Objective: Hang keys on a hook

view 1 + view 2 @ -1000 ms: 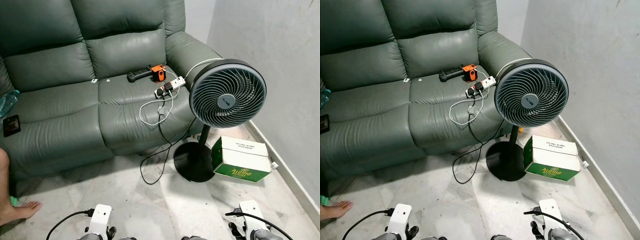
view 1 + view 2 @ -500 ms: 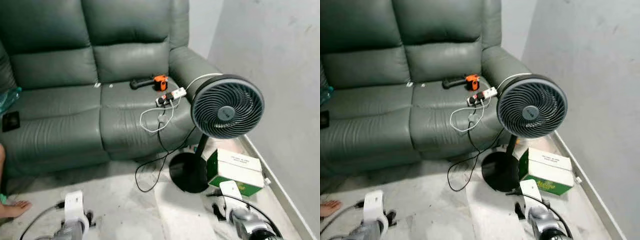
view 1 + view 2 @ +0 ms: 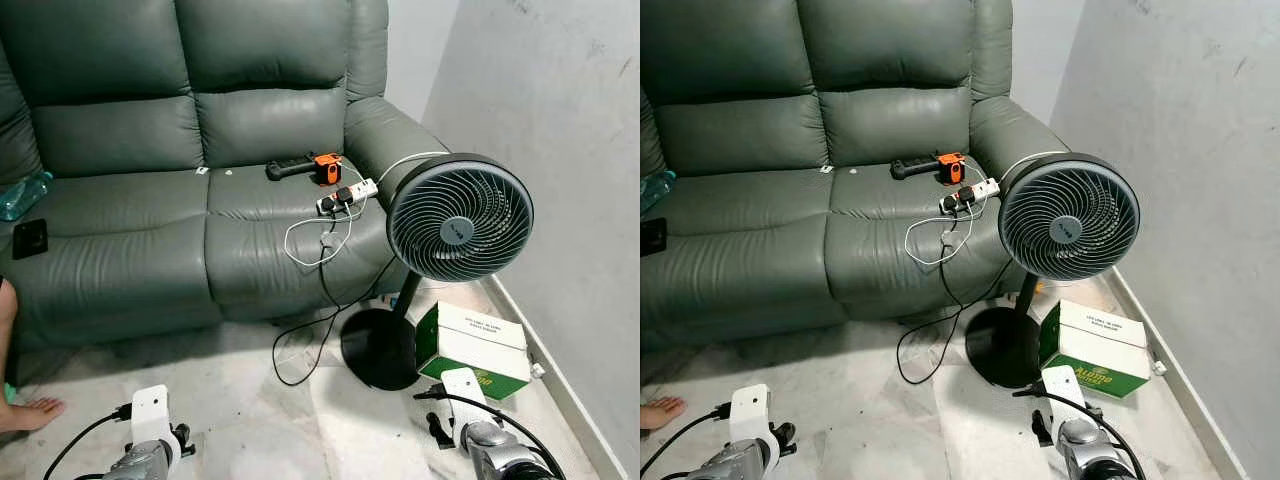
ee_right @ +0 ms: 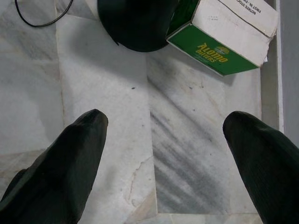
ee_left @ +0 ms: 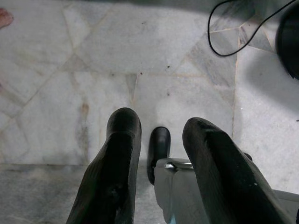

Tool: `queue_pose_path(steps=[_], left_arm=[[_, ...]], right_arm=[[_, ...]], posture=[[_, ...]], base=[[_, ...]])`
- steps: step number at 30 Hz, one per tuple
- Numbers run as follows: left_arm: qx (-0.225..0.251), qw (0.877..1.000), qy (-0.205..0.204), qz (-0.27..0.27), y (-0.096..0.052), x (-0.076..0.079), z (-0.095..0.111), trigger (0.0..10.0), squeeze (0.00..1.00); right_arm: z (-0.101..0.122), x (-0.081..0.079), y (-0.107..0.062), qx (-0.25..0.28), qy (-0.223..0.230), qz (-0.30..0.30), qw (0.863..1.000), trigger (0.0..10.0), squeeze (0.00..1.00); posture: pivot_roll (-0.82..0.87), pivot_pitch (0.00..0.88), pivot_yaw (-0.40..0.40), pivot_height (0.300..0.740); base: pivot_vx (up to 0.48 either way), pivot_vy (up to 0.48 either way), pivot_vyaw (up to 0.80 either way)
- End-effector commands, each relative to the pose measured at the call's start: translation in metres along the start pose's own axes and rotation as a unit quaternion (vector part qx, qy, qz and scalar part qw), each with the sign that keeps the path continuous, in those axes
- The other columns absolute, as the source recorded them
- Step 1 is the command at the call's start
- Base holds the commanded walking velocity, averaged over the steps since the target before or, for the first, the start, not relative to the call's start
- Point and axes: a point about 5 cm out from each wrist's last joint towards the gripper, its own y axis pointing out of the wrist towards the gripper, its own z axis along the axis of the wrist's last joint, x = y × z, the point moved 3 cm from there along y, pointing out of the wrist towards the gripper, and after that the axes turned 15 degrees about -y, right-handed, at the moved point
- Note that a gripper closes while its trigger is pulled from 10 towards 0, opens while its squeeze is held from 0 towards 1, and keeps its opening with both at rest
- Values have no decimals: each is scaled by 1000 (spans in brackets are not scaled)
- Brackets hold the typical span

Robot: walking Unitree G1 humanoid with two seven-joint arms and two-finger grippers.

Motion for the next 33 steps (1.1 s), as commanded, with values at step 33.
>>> queue_pose_path(steps=[33], left_arm=[[258, 955, 32, -142, -30, 8, 92, 10000, 0]], right_arm=[[117, 94, -24, 253, 86, -40, 963, 10000, 0]], posture=[[38, 55, -95, 740]], base=[[0, 0, 0]])
